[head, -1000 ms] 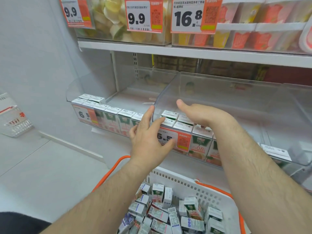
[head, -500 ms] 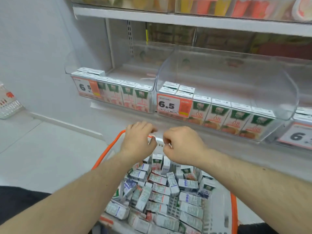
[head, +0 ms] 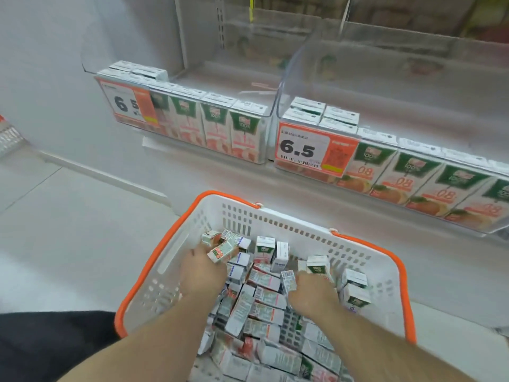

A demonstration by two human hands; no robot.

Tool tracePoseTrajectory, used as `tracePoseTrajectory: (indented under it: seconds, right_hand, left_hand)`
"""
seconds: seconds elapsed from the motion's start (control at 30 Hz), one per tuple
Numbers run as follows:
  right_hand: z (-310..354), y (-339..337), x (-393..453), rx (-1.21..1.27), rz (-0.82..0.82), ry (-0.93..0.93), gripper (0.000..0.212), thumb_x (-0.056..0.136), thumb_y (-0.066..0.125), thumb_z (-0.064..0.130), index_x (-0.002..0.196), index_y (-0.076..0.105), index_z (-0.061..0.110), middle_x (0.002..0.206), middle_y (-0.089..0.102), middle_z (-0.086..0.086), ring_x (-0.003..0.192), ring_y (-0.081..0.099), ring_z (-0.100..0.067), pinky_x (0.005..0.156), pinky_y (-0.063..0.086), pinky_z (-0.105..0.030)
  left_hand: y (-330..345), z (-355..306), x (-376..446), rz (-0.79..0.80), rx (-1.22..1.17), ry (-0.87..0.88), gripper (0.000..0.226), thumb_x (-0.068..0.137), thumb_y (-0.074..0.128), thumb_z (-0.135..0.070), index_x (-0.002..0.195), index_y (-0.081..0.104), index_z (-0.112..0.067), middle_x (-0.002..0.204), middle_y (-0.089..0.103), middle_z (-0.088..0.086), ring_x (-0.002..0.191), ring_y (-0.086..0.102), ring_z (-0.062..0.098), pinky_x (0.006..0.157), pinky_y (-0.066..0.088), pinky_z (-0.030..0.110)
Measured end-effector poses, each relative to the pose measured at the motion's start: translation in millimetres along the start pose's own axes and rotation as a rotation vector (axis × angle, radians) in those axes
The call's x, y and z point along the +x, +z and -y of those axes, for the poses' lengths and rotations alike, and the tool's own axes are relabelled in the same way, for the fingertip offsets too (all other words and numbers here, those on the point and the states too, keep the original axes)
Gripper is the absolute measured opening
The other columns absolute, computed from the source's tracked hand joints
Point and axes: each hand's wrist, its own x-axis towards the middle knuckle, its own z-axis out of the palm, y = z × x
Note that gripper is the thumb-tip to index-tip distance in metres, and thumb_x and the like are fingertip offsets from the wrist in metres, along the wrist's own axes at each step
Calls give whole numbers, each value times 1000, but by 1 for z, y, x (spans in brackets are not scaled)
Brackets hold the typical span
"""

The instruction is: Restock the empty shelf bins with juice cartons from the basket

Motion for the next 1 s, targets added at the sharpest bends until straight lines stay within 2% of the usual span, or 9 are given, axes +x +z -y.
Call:
tracePoseTrajectory:
  seconds: [0.1,0.23,0.43,0.57,0.7,0.73,0.83,0.9,1.0]
  right_hand:
    - [2,23,8,-276,-16,-38,42,92,49,28,130,42,12,114,65,-4,98,64,-25,73,41,-32]
    - [7,51,24,-408,-16,-21,61,92,49,23,142,23,-1,111,69,-3,94,67,-22,79,41,-35]
    - [-3,56,38,-241,-89,30,41,88,51,14,124,33,14,92,71,2,79,68,-22,57,37,-28]
    - [-8,41,31,171,-91,180,34,87,58,41,108,45,18,79,59,6,71,57,-18,54,41,-27]
    - [-15,17,24,604,95,255,27,72,72,34,68,54,13,63,53,0,53,49,-17,50,33,-23]
    - [-16,8,18,711,126,284,27,70,74,30,68,53,12,62,48,-2,51,44,-17,49,30,-22]
    - [-22,-11,-2,926,137,338,25,69,75,25,79,56,12,66,40,-5,45,31,-14,46,25,-21]
    - [-23,-26,-15,1018,159,321,25,71,73,24,88,63,9,71,52,-7,49,40,-15,48,38,-22]
    - [-25,-57,-33,1078,216,211,39,63,74,23,99,65,10,102,69,-18,84,65,-29,76,61,-43]
  left_hand:
    - [11,4,12,-60,226,83,49,82,64,-28,127,50,-14,122,51,7,111,51,27,93,45,38]
    - [27,7,25,13,324,98,52,86,62,-32,132,42,-17,120,54,5,111,51,24,91,44,36]
    - [36,15,36,77,38,-42,41,83,66,-13,123,56,-19,102,62,1,85,60,23,66,45,29]
    - [19,8,32,114,-212,-50,18,82,68,-9,94,61,-20,83,68,2,65,59,16,52,45,26]
    - [-8,-13,20,131,-424,-50,25,84,73,-12,96,54,-22,78,58,-6,61,57,14,40,46,22]
    - [-15,-18,17,149,-461,-45,26,84,74,-14,98,54,-22,83,59,-5,65,57,12,43,46,20]
    - [-37,-29,12,272,-526,-10,19,80,77,-19,95,66,-22,93,70,-6,85,66,18,80,55,36]
    - [-53,-42,5,384,-558,42,18,83,75,-16,97,69,-25,94,74,-5,90,69,20,84,54,41]
    - [-74,-66,-9,472,-664,116,30,83,76,-22,111,66,-18,100,74,5,91,70,24,84,55,42]
